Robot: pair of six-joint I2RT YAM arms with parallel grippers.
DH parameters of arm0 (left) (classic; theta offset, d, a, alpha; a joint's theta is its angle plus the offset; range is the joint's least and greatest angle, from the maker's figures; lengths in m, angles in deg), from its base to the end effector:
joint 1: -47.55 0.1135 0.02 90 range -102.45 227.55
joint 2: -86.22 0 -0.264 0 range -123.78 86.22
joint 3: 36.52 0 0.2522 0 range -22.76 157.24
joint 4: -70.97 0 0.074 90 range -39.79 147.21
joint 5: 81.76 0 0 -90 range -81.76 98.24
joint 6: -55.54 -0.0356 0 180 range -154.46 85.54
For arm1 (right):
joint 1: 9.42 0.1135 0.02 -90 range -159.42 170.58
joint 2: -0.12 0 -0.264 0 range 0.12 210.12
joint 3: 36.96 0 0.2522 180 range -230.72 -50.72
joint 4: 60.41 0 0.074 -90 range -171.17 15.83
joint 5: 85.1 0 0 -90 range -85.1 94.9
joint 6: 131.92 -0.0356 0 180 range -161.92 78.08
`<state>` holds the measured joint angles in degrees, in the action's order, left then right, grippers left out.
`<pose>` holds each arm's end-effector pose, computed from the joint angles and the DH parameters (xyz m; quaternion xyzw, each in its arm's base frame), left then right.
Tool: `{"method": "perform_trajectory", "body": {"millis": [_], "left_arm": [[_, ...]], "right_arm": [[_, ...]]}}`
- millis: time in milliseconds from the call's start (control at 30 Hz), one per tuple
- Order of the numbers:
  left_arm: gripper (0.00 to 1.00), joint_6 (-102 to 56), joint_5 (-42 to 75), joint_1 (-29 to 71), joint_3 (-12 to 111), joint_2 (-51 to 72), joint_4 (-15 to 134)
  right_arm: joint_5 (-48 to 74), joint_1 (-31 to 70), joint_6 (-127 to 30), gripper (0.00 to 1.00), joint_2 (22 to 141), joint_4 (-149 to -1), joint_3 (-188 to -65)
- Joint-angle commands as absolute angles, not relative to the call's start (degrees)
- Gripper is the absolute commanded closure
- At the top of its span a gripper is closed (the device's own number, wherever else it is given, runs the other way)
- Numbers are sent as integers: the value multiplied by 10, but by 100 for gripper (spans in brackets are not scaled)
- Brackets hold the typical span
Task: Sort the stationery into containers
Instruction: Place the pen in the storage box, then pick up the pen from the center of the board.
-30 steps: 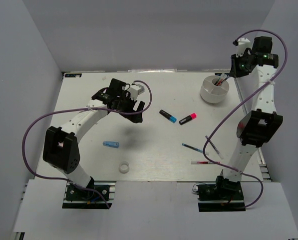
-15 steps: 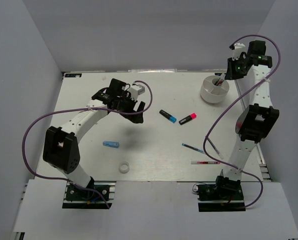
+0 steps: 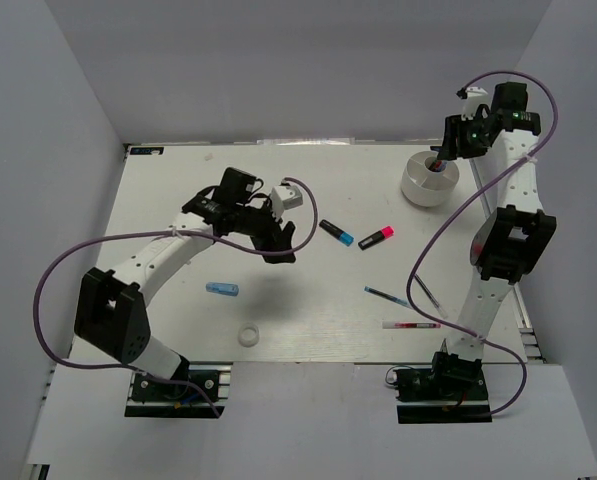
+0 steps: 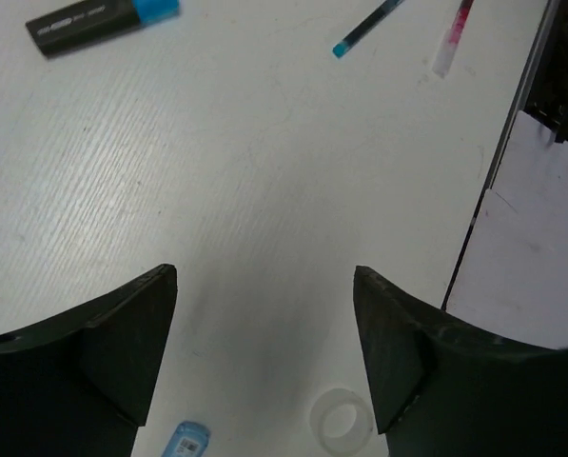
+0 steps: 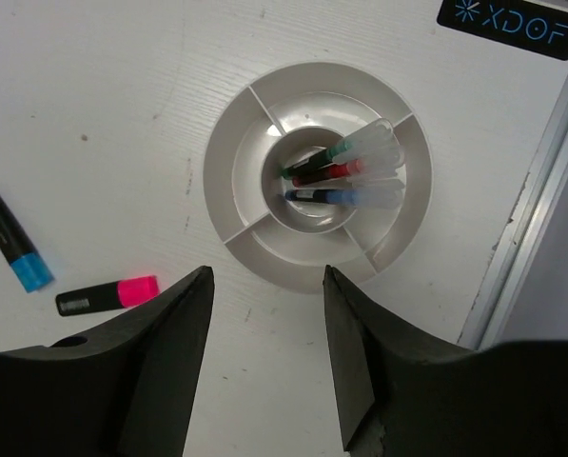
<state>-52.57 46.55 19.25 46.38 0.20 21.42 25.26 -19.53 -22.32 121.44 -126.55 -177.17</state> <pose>0.2672 -0.1689 0.2821 0.4491 0.7812 -0.3365 0.2735 0.4636 -0.0701 0.3418 -0.1400 0.9081 0.0671 0.3889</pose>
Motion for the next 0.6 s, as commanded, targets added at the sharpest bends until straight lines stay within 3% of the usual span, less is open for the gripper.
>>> {"method": "perform_trajectory", "body": {"millis": [0, 67, 200, 333, 567], "left_arm": [[17, -579, 509, 170, 495, -22, 199], [27, -590, 500, 135, 501, -37, 203], [36, -613, 465, 61, 533, -108, 233], [37, -609, 435, -5, 672, -234, 235], [38, -628, 420, -68, 809, -387, 240]], "right_arm": [[295, -195, -254, 44, 1166, -1258, -1811], [313, -196, -271, 43, 1145, -1256, -1805], [356, -207, -312, 46, 1047, -1238, -1715], [416, -232, -349, 46, 928, -1163, -1491], [460, -268, -346, 47, 875, -1220, -1468]]}}
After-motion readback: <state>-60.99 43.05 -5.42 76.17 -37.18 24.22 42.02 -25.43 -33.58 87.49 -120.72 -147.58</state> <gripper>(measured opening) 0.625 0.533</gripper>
